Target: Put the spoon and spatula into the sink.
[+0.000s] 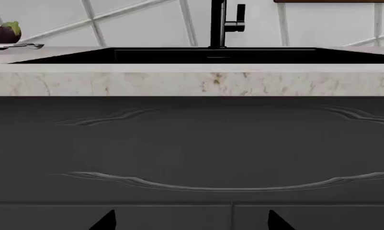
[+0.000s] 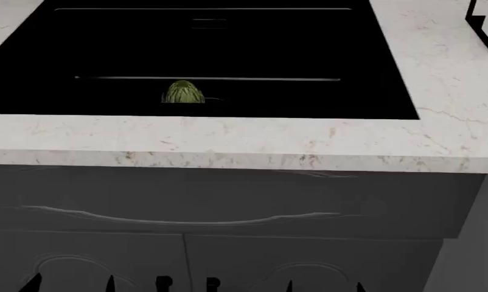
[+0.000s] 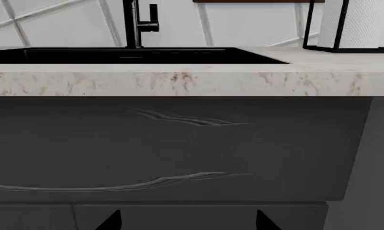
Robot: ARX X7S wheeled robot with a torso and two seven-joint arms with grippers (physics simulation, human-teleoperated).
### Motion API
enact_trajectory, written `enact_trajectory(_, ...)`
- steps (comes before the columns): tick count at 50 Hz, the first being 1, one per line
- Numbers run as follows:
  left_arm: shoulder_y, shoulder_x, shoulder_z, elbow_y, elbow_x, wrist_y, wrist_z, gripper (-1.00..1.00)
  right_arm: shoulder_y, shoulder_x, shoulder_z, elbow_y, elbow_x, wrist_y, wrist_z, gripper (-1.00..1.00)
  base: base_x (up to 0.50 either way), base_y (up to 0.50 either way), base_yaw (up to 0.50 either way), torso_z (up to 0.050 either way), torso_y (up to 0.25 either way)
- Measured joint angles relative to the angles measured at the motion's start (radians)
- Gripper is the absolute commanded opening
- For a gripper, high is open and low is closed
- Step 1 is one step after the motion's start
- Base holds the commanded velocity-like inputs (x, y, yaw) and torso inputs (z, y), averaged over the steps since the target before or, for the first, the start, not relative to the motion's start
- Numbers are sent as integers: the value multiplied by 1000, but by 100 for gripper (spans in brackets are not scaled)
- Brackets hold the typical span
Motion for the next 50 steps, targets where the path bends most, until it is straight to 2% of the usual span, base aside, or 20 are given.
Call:
enact_trajectory(26,2,-52,49,-5,-60,3,-57,100,0,48,-67,10,45,-9,56,100,0,0,0,0,0)
enact_trajectory(38,8,-75,72,58,-62,-25,-88,100,-11,69,-87,-40,62,5,82,100,0,0,0,0,0)
enact_trajectory(50,-17,-101,98,212,-49,-165,-122,100,-1,99,-109,-215,85,107,95,100,0,0,0,0,0)
